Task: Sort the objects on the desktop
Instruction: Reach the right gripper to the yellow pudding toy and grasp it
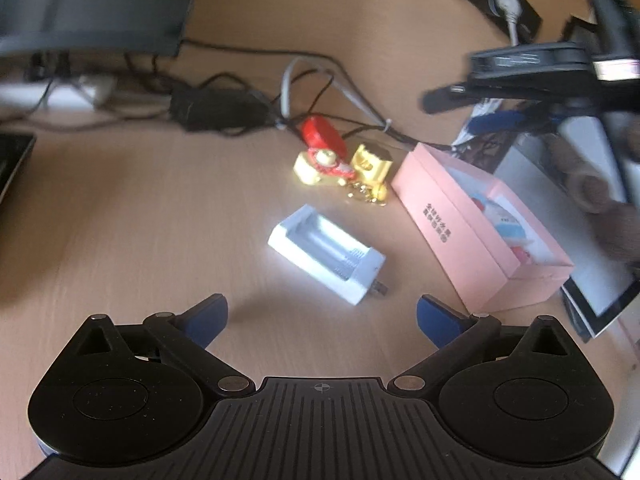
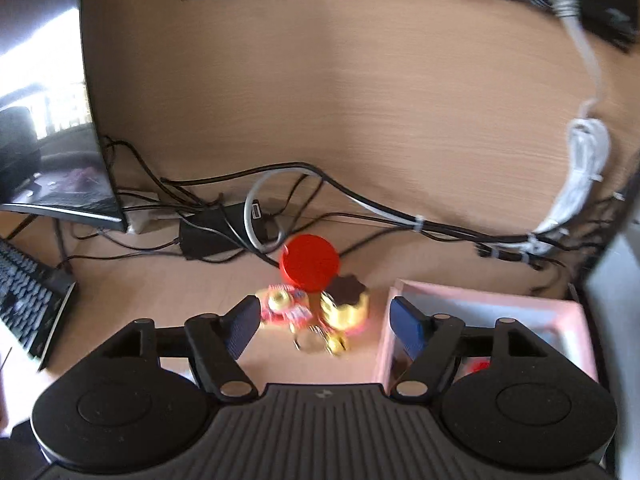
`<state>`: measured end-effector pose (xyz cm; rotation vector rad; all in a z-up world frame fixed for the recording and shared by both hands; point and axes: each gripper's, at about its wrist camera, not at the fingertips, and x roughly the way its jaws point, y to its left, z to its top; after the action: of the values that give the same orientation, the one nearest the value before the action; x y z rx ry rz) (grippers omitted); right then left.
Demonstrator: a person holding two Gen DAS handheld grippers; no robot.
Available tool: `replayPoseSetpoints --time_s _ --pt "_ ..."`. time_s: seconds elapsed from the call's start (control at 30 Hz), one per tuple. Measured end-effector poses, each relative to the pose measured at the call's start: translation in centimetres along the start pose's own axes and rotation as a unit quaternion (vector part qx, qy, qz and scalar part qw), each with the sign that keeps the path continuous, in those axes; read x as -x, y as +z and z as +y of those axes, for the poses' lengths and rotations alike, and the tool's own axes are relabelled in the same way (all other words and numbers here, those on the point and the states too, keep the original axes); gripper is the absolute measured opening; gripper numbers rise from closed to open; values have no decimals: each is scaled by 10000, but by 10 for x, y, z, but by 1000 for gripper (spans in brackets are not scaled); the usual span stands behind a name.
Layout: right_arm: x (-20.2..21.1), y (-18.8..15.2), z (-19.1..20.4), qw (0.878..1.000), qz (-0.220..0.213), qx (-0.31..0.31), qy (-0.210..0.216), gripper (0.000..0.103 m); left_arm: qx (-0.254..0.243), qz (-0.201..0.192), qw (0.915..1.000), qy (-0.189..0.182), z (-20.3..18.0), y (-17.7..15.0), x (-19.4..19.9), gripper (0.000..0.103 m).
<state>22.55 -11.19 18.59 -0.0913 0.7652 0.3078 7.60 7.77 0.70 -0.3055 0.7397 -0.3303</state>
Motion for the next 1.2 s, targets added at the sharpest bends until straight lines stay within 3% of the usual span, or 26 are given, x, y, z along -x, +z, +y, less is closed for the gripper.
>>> replayPoseSetpoints --time_s 0.13,0.2,0.3,0.37,0.47,0.57,0.7,0.77,0.87,1.03,1.13,1.2 --pt "-62 16 18 9994 84 -18 -341 72 -4 -18 10000 -71 1 -3 3 103" --pt "-93 21 22 9984 227 -63 -523 55 -46 -3 10000 -89 0 -4 4 103" --pt "-123 23 23 9959 303 -70 -845 39 -42 36 9999 -127 1 -4 5 103" --pt "-135 24 20 9946 265 -116 -997 39 -6 50 9999 -130 2 -4 6 103" --pt "-143 29 13 9951 176 -411 -879 39 49 49 9999 -137 3 -4 8 103" --pt "-141 30 4 9942 274 -953 -411 48 49 39 9999 -108 3 -4 8 103" --pt "-123 20 5 9951 252 -948 125 76 19 8 10000 23 1 -5 9 103" --pt "-122 17 12 9974 315 -577 292 80 -51 -41 9999 119 -1 -6 10 103" --pt "-132 21 24 9992 381 -51 74 81 -237 -163 9992 271 -6 -8 11 103" --pt "-155 22 28 9982 514 -272 151 84 -183 -76 9994 301 -3 -7 7 103" --pt "-151 20 30 9987 426 -174 231 73 -141 -71 9995 284 -2 -7 7 103" --pt "-143 19 32 9989 417 -58 229 50 -144 -72 9995 285 -2 -7 7 103"
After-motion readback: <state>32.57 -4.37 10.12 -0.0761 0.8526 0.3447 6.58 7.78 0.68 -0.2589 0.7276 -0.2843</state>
